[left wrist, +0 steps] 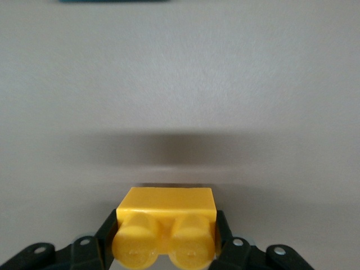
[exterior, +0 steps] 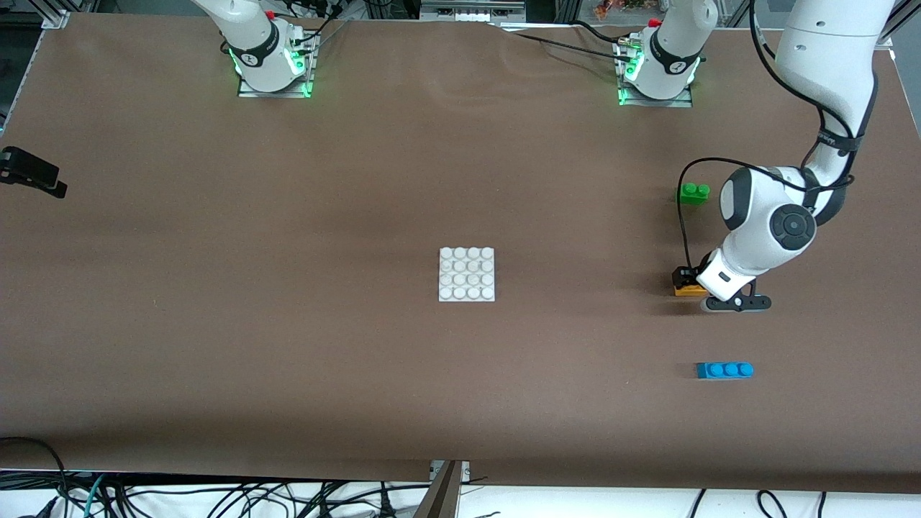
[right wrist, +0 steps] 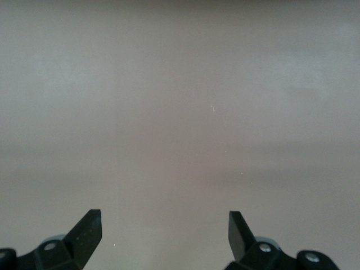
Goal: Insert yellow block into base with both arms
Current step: 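Grasp the yellow brick with the left gripper, then carry the yellow brick with the left gripper over the base plate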
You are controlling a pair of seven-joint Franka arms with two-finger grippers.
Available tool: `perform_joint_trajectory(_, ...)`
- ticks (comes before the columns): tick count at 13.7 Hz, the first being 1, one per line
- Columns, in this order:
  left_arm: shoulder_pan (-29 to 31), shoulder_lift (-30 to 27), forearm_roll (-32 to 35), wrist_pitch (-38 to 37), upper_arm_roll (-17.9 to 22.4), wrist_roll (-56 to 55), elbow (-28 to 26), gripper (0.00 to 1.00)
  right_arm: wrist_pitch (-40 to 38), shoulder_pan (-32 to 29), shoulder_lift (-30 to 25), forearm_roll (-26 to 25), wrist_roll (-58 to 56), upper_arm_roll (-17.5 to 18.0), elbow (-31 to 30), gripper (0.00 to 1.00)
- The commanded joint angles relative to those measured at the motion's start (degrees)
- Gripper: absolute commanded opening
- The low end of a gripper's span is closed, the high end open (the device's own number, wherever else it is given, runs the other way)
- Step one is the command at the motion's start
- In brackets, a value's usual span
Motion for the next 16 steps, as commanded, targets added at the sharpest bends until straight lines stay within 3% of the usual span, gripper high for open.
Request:
perform_joint_trajectory(1, 0.3, -4.3, 1.4, -7.2, -1.2, -0.1, 2.4, 0.33, 1.2, -1.5, -1.6, -0.8, -0.9, 2.3, -2.4, 1.00)
perform_joint_trajectory(2, -0.3, -4.9, 1.0, -10.0, -1.4, -0.2, 3.9, 0.38, 1.2, -1.5, -1.3, -1.0, -1.0, 2.2, -2.0, 1.00)
perform_joint_trajectory(5, -0.5, -5.1, 0.7, -19.1, -5.2, -0.9, 9.6, 0.34, 1.1, -1.8, -1.0, -1.1, -4.1, 2.0, -1.8, 1.00)
perform_joint_trajectory(7, -0.5, -4.8, 0.7, -24.0, -9.5, -4.4, 13.6, 0.35, 1.2, -1.9, -1.0, -1.0, -4.2, 2.0, -1.7, 1.00)
perform_joint_trajectory(9, -1.8, -4.3, 0.7, -24.9, -13.2, -10.3, 14.2, 0.34, 1.2, -1.9, -0.6, -1.2, -4.1, 2.0, -1.7, 1.00)
perform_joint_trajectory(13, -12.0, 0.2, -0.6, -25.2, -13.3, -23.7, 19.2, 0.33, 1.2, -2.0, -0.2, -1.2, -4.0, 2.0, -1.4, 1.00)
perform_joint_trajectory(16, -17.0, 6.5, -0.9, -25.3, -13.4, -31.3, 27.3, 0.33, 1.2, -1.9, 0.2, -1.2, -4.1, 2.0, -1.3, 1.00)
